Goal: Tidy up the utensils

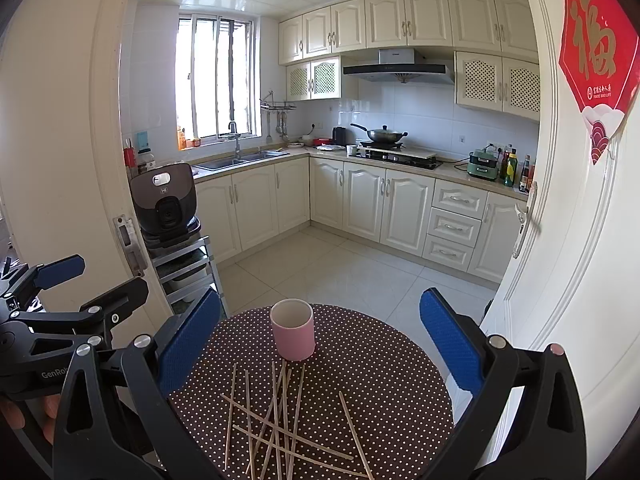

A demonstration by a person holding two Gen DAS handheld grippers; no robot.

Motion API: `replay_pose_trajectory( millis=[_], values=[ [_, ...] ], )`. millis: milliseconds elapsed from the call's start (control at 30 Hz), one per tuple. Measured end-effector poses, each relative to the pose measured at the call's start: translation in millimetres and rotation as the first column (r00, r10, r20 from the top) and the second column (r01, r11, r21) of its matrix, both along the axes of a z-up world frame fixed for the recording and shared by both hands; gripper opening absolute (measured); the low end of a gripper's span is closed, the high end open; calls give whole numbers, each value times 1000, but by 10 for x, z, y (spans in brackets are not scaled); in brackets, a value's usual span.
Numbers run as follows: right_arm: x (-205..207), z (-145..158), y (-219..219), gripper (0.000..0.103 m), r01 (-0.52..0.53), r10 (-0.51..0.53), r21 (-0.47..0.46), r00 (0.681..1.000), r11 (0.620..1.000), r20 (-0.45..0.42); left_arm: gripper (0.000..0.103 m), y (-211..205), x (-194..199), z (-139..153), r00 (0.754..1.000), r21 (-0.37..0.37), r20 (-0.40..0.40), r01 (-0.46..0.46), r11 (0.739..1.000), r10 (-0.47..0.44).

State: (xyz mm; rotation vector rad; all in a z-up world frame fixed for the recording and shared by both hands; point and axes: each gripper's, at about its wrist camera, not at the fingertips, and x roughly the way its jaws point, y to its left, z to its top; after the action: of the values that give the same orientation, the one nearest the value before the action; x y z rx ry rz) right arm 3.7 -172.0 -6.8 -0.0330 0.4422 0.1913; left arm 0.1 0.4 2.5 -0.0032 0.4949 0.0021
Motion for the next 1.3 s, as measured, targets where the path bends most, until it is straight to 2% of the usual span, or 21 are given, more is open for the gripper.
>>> replay_pose_trajectory(
  millis=[567, 900, 1000, 1167, 1300],
  values=[
    [18, 5, -4, 96, -6, 6, 0, 1000, 1000, 4, 98, -31, -2, 24, 1000, 7, 10, 1, 1000, -1],
    [108, 52, -148, 96, -2, 1, 26, 1000, 1000, 23, 98, -155, 100, 89, 998, 16, 52, 43, 999, -44],
    [142, 22, -172, 96, -8, 8, 28, 1000, 1000, 14, 98, -186, 165, 71, 997, 16, 40, 63, 998, -64],
    [310, -102, -240, 96, 5, -2, 37, 998, 999, -56, 98, -221, 297, -16, 996, 21, -1, 84, 996, -84],
    [475, -246, -351, 96, 15, -7, 62, 991, 998, -134, 98, -156, 490, -172, 993, 0, -78, 84, 996, -83]
  ],
)
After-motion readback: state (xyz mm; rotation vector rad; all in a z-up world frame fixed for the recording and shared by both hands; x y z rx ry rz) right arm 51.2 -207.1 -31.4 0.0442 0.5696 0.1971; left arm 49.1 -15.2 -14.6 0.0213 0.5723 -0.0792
